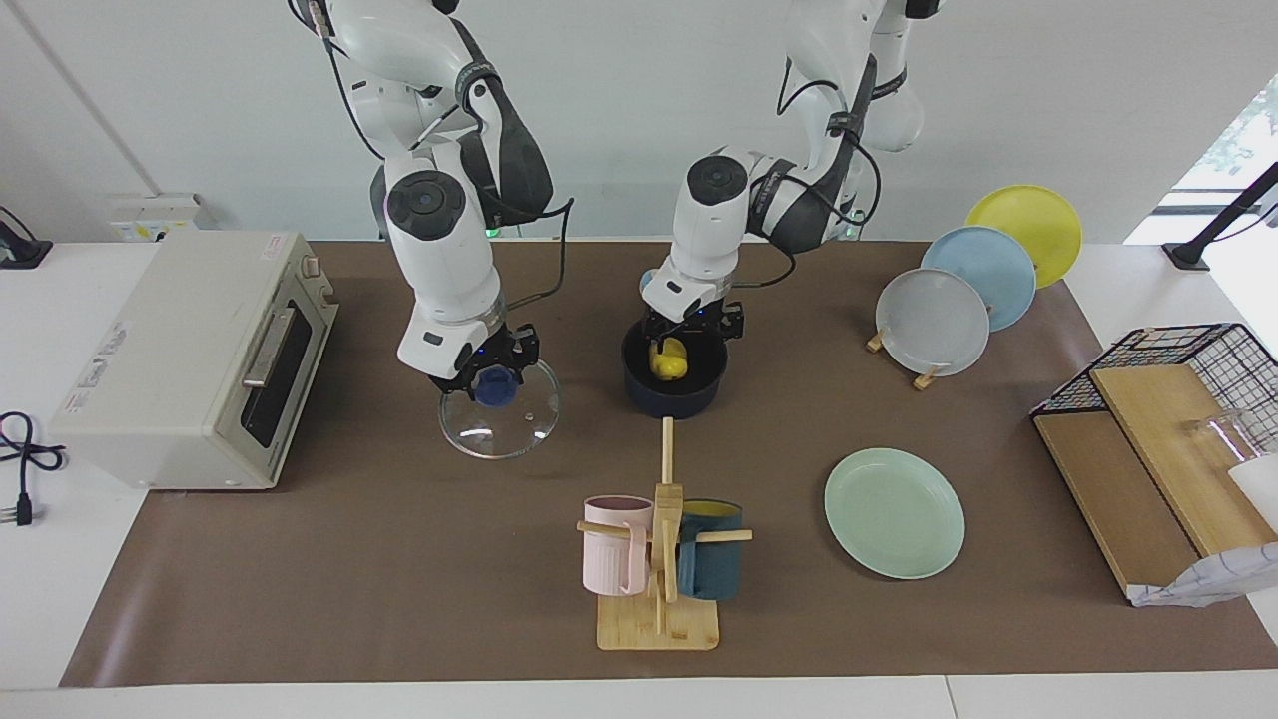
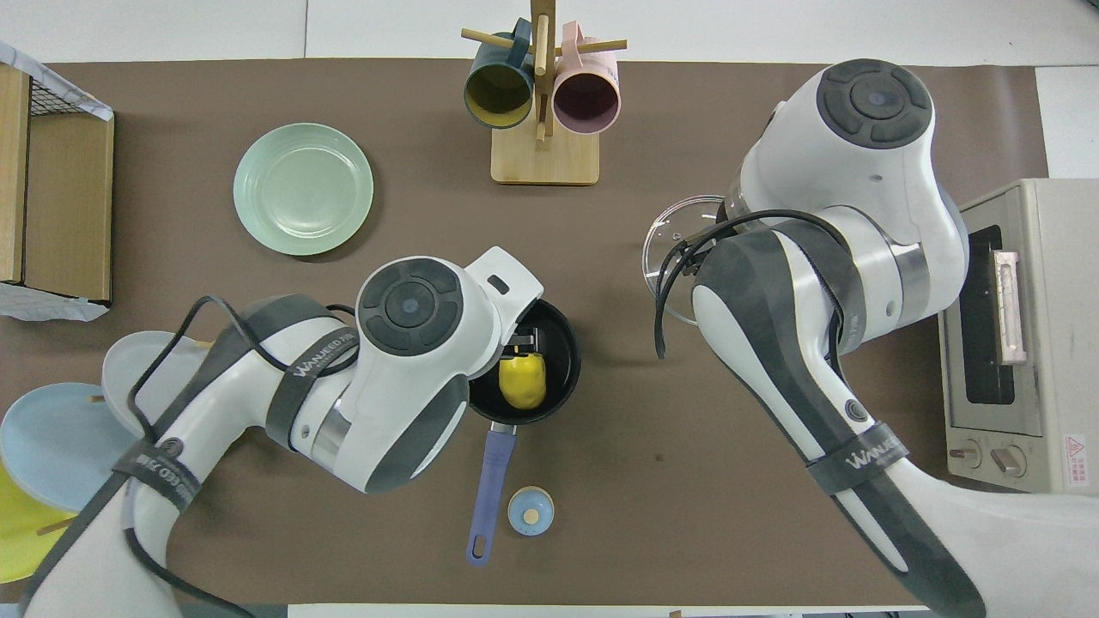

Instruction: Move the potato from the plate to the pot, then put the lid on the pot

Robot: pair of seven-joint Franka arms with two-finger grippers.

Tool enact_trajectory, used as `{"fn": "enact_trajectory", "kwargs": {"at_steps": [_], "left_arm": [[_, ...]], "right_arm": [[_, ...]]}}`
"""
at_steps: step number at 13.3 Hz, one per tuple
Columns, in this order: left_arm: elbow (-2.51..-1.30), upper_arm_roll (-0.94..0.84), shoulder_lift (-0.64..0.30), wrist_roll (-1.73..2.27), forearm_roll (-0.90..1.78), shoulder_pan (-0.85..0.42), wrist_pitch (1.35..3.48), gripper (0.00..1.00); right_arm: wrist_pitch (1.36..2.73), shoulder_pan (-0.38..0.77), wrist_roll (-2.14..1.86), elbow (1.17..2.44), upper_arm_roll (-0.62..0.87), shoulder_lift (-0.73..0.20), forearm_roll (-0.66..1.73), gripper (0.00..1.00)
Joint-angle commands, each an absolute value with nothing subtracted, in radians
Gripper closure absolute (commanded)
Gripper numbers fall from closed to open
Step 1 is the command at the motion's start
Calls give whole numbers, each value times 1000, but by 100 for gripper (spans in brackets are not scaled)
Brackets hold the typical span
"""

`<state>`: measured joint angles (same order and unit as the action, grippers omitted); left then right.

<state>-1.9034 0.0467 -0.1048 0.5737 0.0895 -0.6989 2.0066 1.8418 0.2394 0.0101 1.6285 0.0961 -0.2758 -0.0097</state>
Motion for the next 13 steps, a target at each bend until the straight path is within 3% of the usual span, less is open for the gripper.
{"fn": "enact_trajectory", "kwargs": {"at_steps": [1,4,7,9,13], "left_arm": [[-1798,43,-29,514,141,-609,1820,0],[-1720,58,69,433,147,-482,1682,0],[-1628,58,86,222,138,-297,1560,0],[-1626,55,94,51,106,-186,1545,0],[-1654,57,112,-34,49,-126,1545,0]], "right_arm": [[1821,312,125,1588,100,-282,9,100],[1850,423,300,1586,100,-282,-2,100],[1897,549,525,1586,100,-282,2,100],[1951,613,628,1598,100,-288,2,100],[1998,640,696,1640,100,-288,-5,100]]}}
